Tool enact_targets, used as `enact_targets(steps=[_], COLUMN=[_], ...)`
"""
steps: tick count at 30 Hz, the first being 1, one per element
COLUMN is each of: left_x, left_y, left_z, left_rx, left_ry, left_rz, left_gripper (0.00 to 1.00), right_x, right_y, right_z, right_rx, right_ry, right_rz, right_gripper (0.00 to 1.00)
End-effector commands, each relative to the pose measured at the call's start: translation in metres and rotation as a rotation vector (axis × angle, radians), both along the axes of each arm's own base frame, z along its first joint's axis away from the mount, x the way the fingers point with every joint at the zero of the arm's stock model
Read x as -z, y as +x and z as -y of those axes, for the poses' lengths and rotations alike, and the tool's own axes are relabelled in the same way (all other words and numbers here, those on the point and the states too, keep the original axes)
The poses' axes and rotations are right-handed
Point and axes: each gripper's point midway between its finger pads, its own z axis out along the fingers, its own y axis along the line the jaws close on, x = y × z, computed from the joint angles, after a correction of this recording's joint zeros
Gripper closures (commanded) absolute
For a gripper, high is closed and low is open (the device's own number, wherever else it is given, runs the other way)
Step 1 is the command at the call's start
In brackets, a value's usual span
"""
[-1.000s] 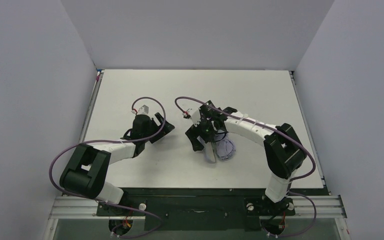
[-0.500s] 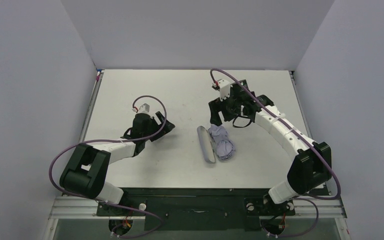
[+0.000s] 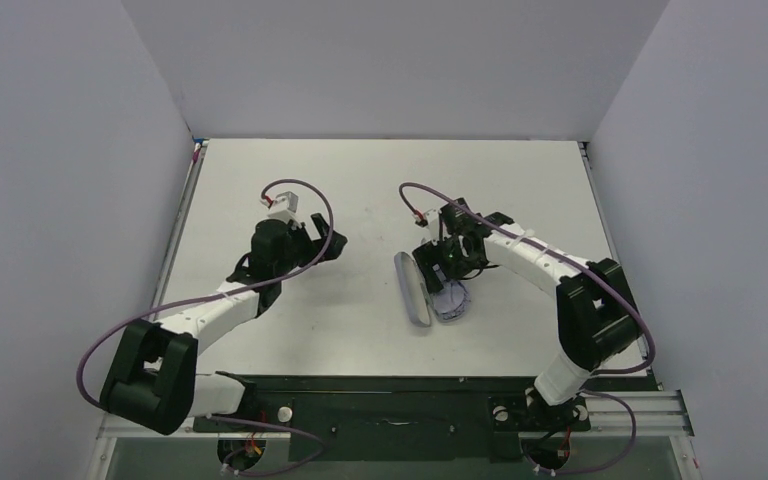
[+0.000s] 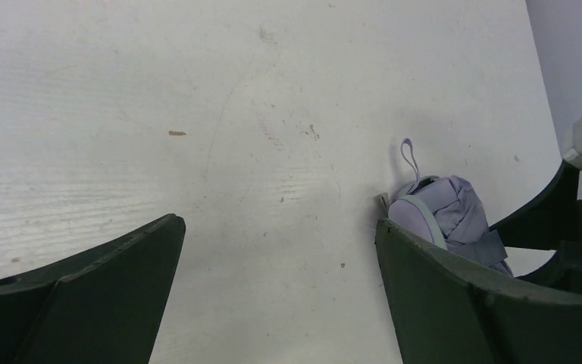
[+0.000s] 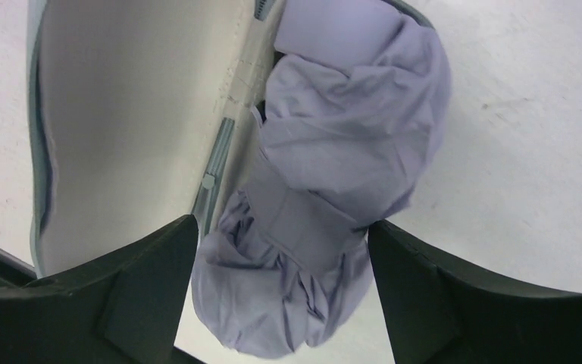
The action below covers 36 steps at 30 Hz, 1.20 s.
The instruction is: Open the umbrella
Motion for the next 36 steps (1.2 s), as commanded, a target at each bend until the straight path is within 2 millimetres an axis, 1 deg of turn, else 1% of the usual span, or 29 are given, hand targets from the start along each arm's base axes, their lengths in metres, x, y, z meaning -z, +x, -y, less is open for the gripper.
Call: enact_targets(steps=[1,2,3,4,5,6,7,8,11,13,14,15,16,17,18,19,20,22,23,24,25,26,27,28,31,33,34,35,36], left_x=[-0.031,-0.036,-0.033,-0.035,-0.033,-0.035,-0.034,-0.035,-0.035,-0.035,-0.037,-0.038,-0.038,-0.038,-0.039,-0.039,-0.037,-0.034,-0.033,-0.033,-0.032,-0.032,-0.032,-0.032,-0.034,-0.04,-0.044,-0.047,-0.052], left_y=[0.005,0.005,0.003,0.002,-0.001,-0.002,-0.003,-0.004,-0.005,-0.002,-0.001,0.001,0.002,0.005,0.007,0.01,0.011,0.015,0.018,0.019,0.022,0.022,0.024,0.024,0.028,0.031,0.033,0.033,0.035], left_z=[-0.019,-0.023,-0.025,-0.028,-0.03,-0.032,-0.034,-0.037,-0.042,-0.045,-0.046,-0.045,-0.046,-0.046,-0.046,-0.044,-0.044,-0.041,-0.039,-0.038,-0.036,-0.034,-0.033,-0.031,-0.031,-0.03,-0.03,-0.029,-0.028], left_rx=[0.01,0.012,0.015,0.02,0.025,0.032,0.036,0.04,0.041,0.046,0.049,0.057,0.058,0.064,0.067,0.077,0.084,0.109,0.118,0.124,0.135,0.145,0.152,0.163,0.177,0.184,0.191,0.194,0.202], left_ry=[0.116,0.135,0.15,0.169,0.184,0.205,0.217,0.235,0.27,0.295,0.302,0.314,0.32,0.331,0.334,0.34,0.345,0.354,0.353,0.352,0.35,0.347,0.349,0.347,0.362,0.37,0.375,0.376,0.383], left_rz=[0.128,0.147,0.138,0.148,0.143,0.156,0.151,0.159,0.168,0.179,0.187,0.194,0.198,0.202,0.207,0.208,0.203,0.188,0.184,0.182,0.178,0.178,0.177,0.178,0.188,0.207,0.22,0.228,0.244], left_gripper=[0.03,0.03,0.03,0.03,0.03,0.03,0.03,0.03,0.03,0.03,0.03,0.03,0.03,0.03,0.03,0.03,0.03,0.03,0.03,0.03,0.03,0.03,0.03,0.03,0.03,0.03,0.03,0.03,0.03], right_x=[0.01,0.02,0.03,0.034,0.043,0.044,0.049,0.05,0.049,0.046,0.046,0.045,0.045,0.046,0.047,0.053,0.052,0.054,0.054,0.053,0.053,0.05,0.048,0.042,0.025,0.008,-0.007,-0.014,-0.031], right_y=[0.015,0.017,0.018,0.022,0.024,0.03,0.034,0.04,0.056,0.062,0.064,0.066,0.068,0.071,0.072,0.075,0.078,0.095,0.095,0.108,0.105,0.114,0.113,0.119,0.131,0.141,0.15,0.153,0.16], right_z=[-0.017,-0.017,-0.014,-0.01,-0.006,0.001,0.009,0.019,0.046,0.066,0.08,0.09,0.108,0.126,0.138,0.158,0.172,0.202,0.221,0.23,0.243,0.245,0.251,0.252,0.246,0.24,0.24,0.237,0.236], right_rx=[0.037,0.05,0.076,0.103,0.133,0.165,0.192,0.225,0.281,0.295,0.297,0.293,0.284,0.302,0.264,0.276,0.236,0.223,0.249,0.24,0.236,0.243,0.253,0.251,0.244,0.257,0.269,0.279,0.29], right_ry=[-0.001,-0.013,-0.035,-0.043,-0.065,-0.074,-0.099,-0.109,-0.167,-0.196,-0.218,-0.243,-0.273,-0.288,-0.309,-0.343,-0.379,-0.421,-0.429,-0.435,-0.427,-0.403,-0.401,-0.397,-0.347,-0.305,-0.295,-0.27,-0.255], right_rz=[0.049,0.035,0.011,0.005,-0.017,-0.017,-0.021,-0.017,0.009,0.014,0.007,0.012,0.005,-0.011,-0.016,-0.055,-0.06,-0.093,-0.121,-0.111,-0.142,-0.138,-0.154,-0.138,-0.088,-0.042,-0.001,0.015,0.06], right_gripper=[0.23,0.25,0.26,0.3,0.38,0.42,0.51,0.55,0.77,0.87,0.9,0.98,1.0,1.0,1.0,1.0,1.0,1.0,1.0,1.0,1.0,1.0,1.0,1.0,1.0,1.0,1.0,1.0,1.0])
